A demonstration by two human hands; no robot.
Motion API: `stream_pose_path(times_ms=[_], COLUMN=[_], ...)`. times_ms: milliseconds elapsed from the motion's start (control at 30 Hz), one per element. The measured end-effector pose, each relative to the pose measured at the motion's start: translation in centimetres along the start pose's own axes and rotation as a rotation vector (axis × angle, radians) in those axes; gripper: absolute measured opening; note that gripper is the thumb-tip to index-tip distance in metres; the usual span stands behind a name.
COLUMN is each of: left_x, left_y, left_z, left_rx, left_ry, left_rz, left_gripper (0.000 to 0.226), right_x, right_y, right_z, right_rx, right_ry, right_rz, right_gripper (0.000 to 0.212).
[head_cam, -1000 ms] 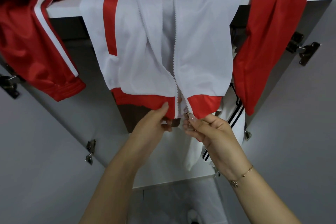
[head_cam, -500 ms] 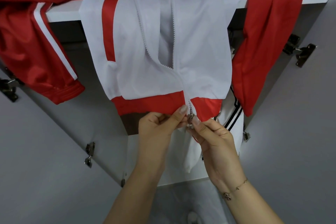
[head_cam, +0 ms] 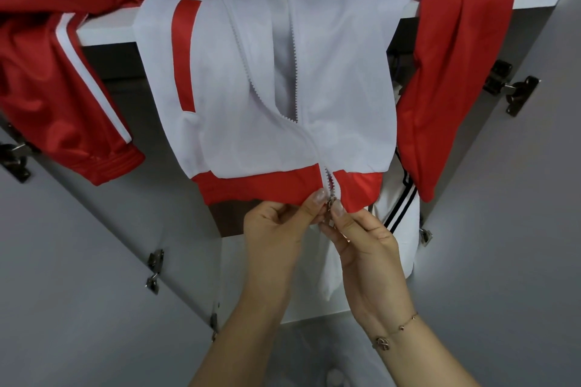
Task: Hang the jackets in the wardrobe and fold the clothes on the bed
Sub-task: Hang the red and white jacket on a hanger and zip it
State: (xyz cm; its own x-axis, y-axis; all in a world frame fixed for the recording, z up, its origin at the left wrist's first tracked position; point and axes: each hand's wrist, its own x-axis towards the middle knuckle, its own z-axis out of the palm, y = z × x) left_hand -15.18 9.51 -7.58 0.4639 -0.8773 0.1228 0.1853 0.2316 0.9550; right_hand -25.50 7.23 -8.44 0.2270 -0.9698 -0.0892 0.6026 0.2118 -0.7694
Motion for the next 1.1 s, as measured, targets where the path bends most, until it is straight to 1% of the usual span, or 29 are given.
stream_pose_path(times_ms=[100, 167, 233, 267, 367, 433, 467, 533, 600, 633, 667, 700, 767, 833, 867, 900, 967, 1000, 1033, 1100], left_x=[0.1, 0.2, 0.4, 0.7, 1.3, 1.4, 1.4, 1.4, 1.5, 1.5, 1.5, 1.5, 1.3, 1.2, 1.2, 1.2, 1.0, 1.0, 1.0, 1.2], left_y=[-0.6, -1.0, -1.0, -1.0, -1.0, -1.2, -1.3, -1.5, -1.6, -1.6, -1.5, -1.4, -1.3, -1.3, -1.3, -1.3, -1.2, -1.1, -0.7, 0.5], left_z=[0.0, 0.0, -0.1, -0.3, -0.7, -0.9, -0.9, -0.9, -1.1, -1.2, -1.3, -1.3, -1.5, -1.8, -2.0, -2.2, -2.4, -2.4, -2.6, -3.5], left_rx=[0.117, 0.190, 0.213, 0.213, 0.229, 0.249, 0.259, 0.279, 0.293, 0.302, 0.316, 0.331, 0.346, 0.358, 0.372, 0.403, 0.460, 0.471, 0.480, 0.524], left_ry=[0.023, 0.034, 0.037, 0.032, 0.030, 0.049, 0.051, 0.041, 0.036, 0.040, 0.045, 0.052, 0.065, 0.073, 0.074, 0.071, 0.066, 0.067, 0.059, -0.008], left_rz=[0.026, 0.037, 0.047, 0.044, 0.004, -0.005, -0.008, -0.011, -0.019, -0.022, -0.020, -0.015, -0.001, 0.020, 0.031, 0.036, 0.015, -0.016, -0.066, -0.143], left_gripper=[0.020, 0.020, 0.019, 0.019, 0.023, 0.024, 0.025, 0.025, 0.021, 0.017, 0.015, 0.015, 0.019, 0.023, 0.026, 0.029, 0.031, 0.028, 0.028, 0.034], right_x=[0.1, 0.3, 0.7, 0.9, 1.3, 1.2, 1.1, 1.0, 0.9, 0.9, 1.0, 1.2, 1.7, 2.5, 3.0, 3.7, 5.5, 6.4, 7.4, 8.9], right_y=[0.3, 0.4, 0.4, 0.4, -0.2, -0.8, -1.0, -1.4, -1.6, -1.8, -2.1, -2.5, -3.9, -5.5, -6.4, -7.5, -10.1, -11.6, -13.0, -15.1], right_z=[0.1, 0.3, 0.4, 0.4, -0.2, -0.9, -1.2, -1.4, -1.2, -0.9, -0.7, -0.5, 0.0, 0.8, 1.3, 1.9, 3.8, 5.1, 6.4, 9.0], right_rx=[0.034, 0.043, 0.017, -0.030, -0.276, -0.414, -0.480, -0.604, -0.671, -0.681, -0.668, -0.624, -0.483, -0.332, -0.277, -0.242, -0.208, -0.226, -0.289, -0.517], right_ry=[0.054, 0.076, 0.071, 0.064, 0.057, 0.036, 0.006, -0.059, -0.078, -0.082, -0.088, -0.101, -0.186, -0.316, -0.362, -0.392, -0.439, -0.458, -0.465, -0.460], right_rz=[0.040, 0.023, 0.003, 0.006, 0.055, 0.075, 0.075, 0.050, 0.016, 0.016, 0.043, 0.113, 0.385, 0.643, 0.704, 0.724, 0.702, 0.666, 0.616, 0.518], right_gripper=[0.015, 0.013, 0.016, 0.020, 0.028, 0.031, 0.030, 0.021, 0.013, 0.013, 0.017, 0.023, 0.030, 0.026, 0.025, 0.025, 0.027, 0.024, 0.020, 0.018])
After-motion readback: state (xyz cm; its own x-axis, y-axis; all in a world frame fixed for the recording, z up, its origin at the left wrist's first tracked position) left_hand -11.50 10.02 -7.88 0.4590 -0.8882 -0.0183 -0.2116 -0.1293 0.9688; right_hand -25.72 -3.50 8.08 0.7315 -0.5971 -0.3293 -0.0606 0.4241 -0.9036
